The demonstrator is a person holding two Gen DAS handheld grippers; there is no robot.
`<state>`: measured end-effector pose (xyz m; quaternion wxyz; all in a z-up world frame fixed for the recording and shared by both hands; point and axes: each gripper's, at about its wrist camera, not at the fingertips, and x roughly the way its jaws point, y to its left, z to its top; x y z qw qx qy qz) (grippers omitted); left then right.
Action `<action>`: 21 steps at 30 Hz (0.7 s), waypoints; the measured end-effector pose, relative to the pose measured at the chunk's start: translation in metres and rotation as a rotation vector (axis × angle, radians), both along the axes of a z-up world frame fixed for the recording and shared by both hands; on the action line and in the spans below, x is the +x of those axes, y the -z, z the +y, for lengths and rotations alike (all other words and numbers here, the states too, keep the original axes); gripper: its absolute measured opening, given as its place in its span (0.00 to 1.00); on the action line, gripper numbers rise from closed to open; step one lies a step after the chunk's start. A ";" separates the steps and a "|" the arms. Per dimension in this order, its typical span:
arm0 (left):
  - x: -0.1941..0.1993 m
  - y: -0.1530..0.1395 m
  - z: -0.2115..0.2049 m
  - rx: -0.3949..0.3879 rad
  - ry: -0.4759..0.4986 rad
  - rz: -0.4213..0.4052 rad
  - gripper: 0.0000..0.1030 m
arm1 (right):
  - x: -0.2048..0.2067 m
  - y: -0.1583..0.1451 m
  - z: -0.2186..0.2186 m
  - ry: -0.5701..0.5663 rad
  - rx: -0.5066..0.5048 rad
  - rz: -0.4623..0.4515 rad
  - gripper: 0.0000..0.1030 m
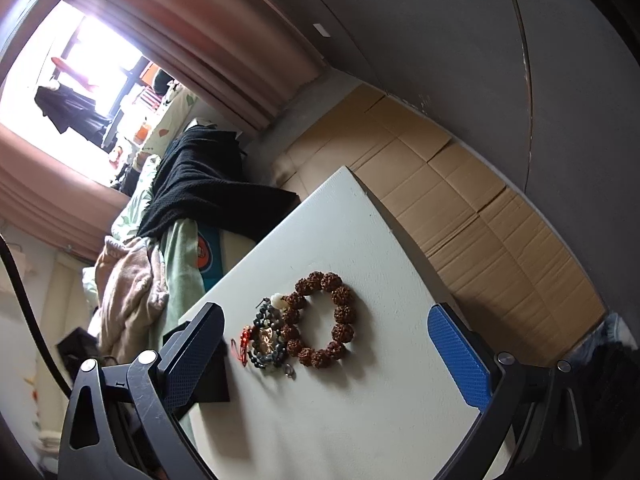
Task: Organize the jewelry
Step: 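Grasp the red cord bracelet with the left gripper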
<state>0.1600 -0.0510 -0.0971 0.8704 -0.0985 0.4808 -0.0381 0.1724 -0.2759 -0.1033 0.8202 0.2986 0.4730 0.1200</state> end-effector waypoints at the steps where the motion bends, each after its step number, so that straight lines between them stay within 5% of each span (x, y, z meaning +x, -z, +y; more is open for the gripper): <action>1: 0.001 0.003 -0.001 0.016 0.000 0.007 0.47 | 0.001 0.001 0.001 -0.006 -0.001 0.003 1.00; 11: 0.008 0.026 -0.012 0.133 0.025 0.054 0.39 | 0.008 0.017 0.014 -0.038 -0.030 0.053 0.94; 16: 0.010 0.036 -0.010 0.160 0.028 0.080 0.06 | 0.008 0.016 0.023 -0.060 -0.053 0.054 0.93; 21: 0.004 0.019 0.006 0.070 -0.001 0.030 0.03 | 0.010 0.022 0.037 -0.103 -0.071 0.071 0.84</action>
